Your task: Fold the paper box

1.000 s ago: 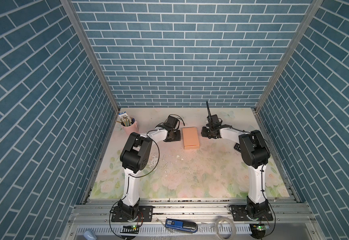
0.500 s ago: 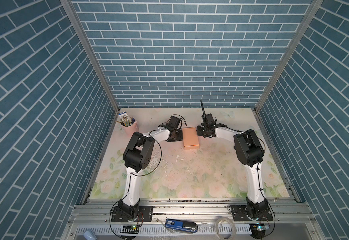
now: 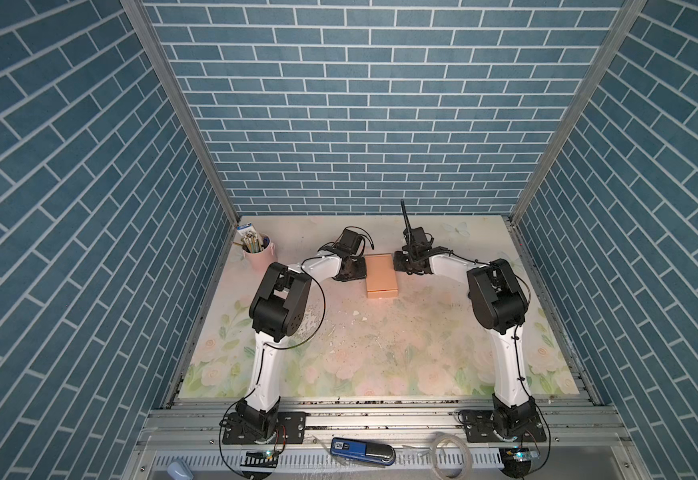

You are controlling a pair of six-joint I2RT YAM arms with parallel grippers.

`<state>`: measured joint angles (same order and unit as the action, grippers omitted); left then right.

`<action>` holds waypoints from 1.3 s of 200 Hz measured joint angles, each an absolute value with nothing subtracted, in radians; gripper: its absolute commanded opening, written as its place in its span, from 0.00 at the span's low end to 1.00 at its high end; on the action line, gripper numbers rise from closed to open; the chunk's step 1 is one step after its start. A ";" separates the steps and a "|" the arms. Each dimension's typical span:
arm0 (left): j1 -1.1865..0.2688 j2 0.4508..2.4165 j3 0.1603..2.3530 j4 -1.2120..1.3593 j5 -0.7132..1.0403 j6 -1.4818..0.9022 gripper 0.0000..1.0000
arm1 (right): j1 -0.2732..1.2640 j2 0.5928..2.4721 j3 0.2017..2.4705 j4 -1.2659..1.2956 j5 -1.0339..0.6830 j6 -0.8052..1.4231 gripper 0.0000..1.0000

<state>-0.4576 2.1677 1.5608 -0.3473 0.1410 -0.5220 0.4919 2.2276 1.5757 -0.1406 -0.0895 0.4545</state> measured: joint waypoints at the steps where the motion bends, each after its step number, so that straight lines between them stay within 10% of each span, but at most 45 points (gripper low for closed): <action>1: -0.458 2.168 1.561 -0.347 0.140 -0.522 0.51 | 0.492 2.228 1.576 -0.141 -0.089 0.455 0.38; 62: -0.452 2.093 1.522 -0.364 0.068 -0.475 0.70 | 0.449 2.172 1.522 -0.152 -0.088 0.394 0.53; 134: -0.441 1.465 1.184 -0.300 -0.142 -0.340 0.99 | 0.399 1.615 1.154 -0.075 0.065 0.254 0.79; 202: -0.322 1.049 0.798 -0.209 -0.310 -0.216 1.00 | 0.290 1.298 0.791 0.114 0.162 0.137 0.85; 260: -0.148 1.096 0.566 0.052 -0.365 -0.125 1.00 | 0.143 1.261 0.595 0.298 0.180 0.098 0.86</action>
